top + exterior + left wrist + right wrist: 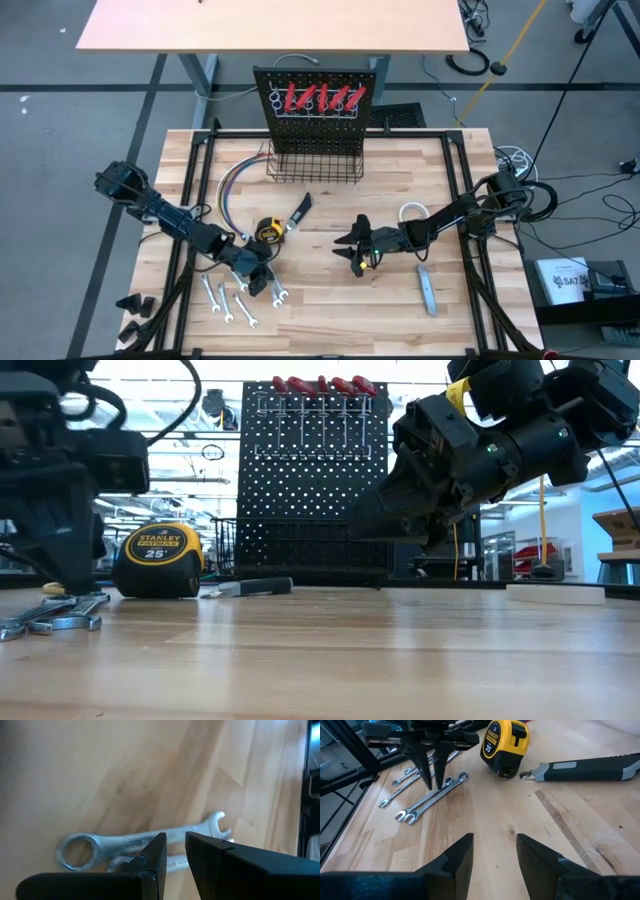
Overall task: Hang tools onto peg board
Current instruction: Hang the wrench on the peg board
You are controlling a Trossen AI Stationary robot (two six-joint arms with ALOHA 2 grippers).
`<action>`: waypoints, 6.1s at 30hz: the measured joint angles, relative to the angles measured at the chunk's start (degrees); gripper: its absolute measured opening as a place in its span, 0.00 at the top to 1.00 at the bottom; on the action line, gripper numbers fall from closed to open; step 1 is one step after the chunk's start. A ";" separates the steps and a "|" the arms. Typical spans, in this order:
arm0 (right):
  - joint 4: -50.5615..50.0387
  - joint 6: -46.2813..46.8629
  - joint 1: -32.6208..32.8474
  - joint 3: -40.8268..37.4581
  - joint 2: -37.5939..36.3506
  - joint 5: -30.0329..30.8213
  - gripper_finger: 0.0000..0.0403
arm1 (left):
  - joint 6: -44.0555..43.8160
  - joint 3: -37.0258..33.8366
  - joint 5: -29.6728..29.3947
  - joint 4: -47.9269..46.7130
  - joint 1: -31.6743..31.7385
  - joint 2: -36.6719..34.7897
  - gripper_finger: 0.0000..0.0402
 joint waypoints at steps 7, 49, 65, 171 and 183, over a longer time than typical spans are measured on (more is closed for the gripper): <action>0.00 0.00 0.00 0.00 0.00 0.00 0.65 | -1.26 0.00 4.23 -0.24 2.62 0.00 0.81; 0.00 0.37 0.02 0.00 -0.04 -1.46 0.65 | 22.81 20.20 12.66 -1.90 9.88 13.75 0.81; -0.77 0.25 0.02 0.00 -0.04 -1.55 0.65 | 33.41 27.69 14.32 -2.59 10.14 13.68 0.81; -87.78 15.69 11.69 80.87 43.75 15.66 0.79 | 40.68 15.41 -52.77 -9.26 -13.75 -11.67 0.81; -113.28 22.95 14.84 80.33 43.72 22.67 0.99 | 37.60 15.41 -50.09 -9.07 -13.77 -11.65 0.81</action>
